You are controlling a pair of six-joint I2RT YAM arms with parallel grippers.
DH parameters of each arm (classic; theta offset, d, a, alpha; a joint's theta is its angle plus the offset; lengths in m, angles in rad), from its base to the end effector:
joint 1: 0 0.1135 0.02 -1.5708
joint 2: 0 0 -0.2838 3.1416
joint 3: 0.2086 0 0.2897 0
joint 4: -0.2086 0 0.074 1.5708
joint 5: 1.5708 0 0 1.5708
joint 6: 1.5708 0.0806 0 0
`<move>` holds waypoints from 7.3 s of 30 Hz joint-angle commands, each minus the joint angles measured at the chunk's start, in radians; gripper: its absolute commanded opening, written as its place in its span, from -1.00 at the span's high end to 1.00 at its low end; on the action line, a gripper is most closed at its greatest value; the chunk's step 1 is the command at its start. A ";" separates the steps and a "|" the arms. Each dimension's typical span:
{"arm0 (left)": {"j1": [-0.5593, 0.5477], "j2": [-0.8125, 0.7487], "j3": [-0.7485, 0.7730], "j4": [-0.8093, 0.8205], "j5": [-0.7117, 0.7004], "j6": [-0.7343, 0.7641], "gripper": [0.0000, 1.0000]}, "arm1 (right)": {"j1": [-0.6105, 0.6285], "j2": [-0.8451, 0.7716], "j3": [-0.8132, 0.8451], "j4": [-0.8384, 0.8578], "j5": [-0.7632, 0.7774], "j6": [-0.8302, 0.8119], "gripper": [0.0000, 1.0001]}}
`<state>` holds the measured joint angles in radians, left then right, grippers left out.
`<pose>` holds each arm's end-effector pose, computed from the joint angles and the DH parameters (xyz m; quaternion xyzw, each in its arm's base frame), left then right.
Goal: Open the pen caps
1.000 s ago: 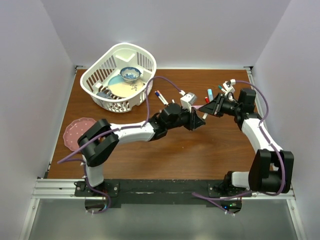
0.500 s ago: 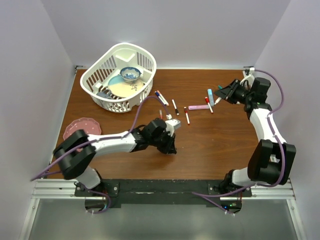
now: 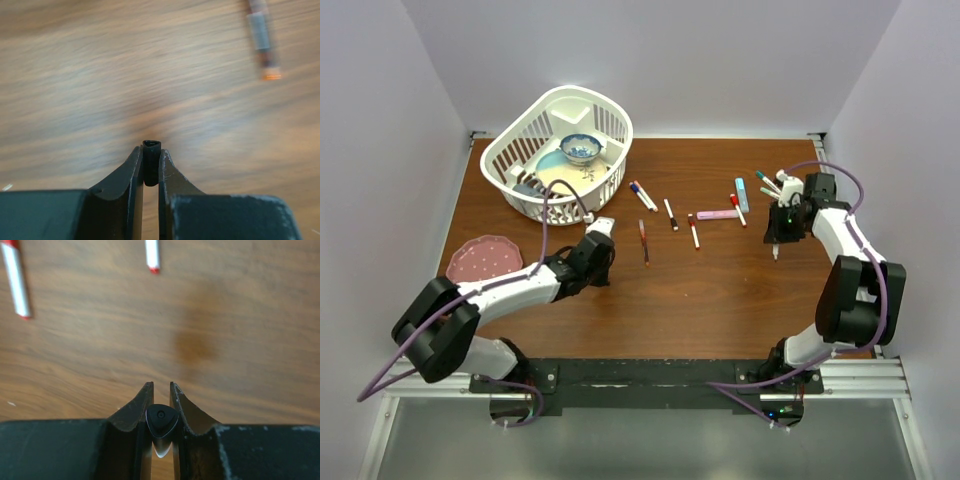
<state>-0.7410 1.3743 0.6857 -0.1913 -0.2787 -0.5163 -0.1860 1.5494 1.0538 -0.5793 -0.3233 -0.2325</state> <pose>0.2497 -0.1984 0.1413 0.0577 0.9312 -0.0915 0.3481 0.3618 -0.0420 0.1829 -0.0617 0.9556 0.1023 0.2693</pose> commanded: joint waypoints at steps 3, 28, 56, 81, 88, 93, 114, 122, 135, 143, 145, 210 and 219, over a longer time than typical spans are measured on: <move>0.000 0.026 -0.009 -0.011 -0.252 -0.036 0.88 | 0.002 0.072 0.003 -0.065 0.123 -0.136 0.80; 0.005 -0.090 0.020 -0.077 -0.194 -0.041 -0.37 | 0.017 0.089 0.009 -0.068 0.115 -0.171 0.14; 0.088 -0.423 0.051 -0.039 0.168 0.384 -0.96 | 0.560 0.357 0.351 -0.079 0.211 0.107 -0.25; 0.124 -0.432 0.043 -0.023 0.225 0.381 -0.96 | 0.592 0.413 0.279 -0.036 0.429 0.105 0.93; 0.146 -0.442 0.029 0.019 0.344 0.351 -0.96 | 0.563 0.253 0.200 0.013 0.325 0.117 1.00; 0.161 -0.400 -0.017 0.255 0.535 0.045 -0.96 | 0.438 0.056 0.114 0.013 -0.115 0.055 1.00; 0.008 0.054 0.224 0.615 0.345 -0.702 -0.56 | 0.376 -0.221 -0.020 0.131 -0.651 0.121 1.00; -0.061 0.163 0.400 0.419 0.176 -0.627 -0.37 | 0.375 -0.232 -0.023 0.141 -0.635 0.134 1.00; -0.101 0.246 0.543 0.290 0.041 -0.499 0.08 | 0.382 -0.219 -0.023 0.139 -0.605 0.130 1.00; -0.109 0.244 0.555 0.288 0.006 -0.418 0.58 | 0.387 -0.209 -0.023 0.139 -0.593 0.125 1.00; -0.110 0.244 0.551 0.296 0.021 -0.407 0.62 | 0.388 -0.207 -0.025 0.139 -0.588 0.125 1.00; -0.113 0.278 0.500 0.496 0.243 -0.424 1.00 | 0.387 -0.196 -0.052 0.219 -0.625 0.180 -0.34; -0.101 0.256 0.457 0.631 0.198 -0.392 1.00 | 0.387 -0.190 -0.067 0.239 -0.670 0.225 1.00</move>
<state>-0.8520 1.6749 1.1587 0.2829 -0.0360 -0.9321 0.2028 1.3602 0.9977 -0.3691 -0.9340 -0.0330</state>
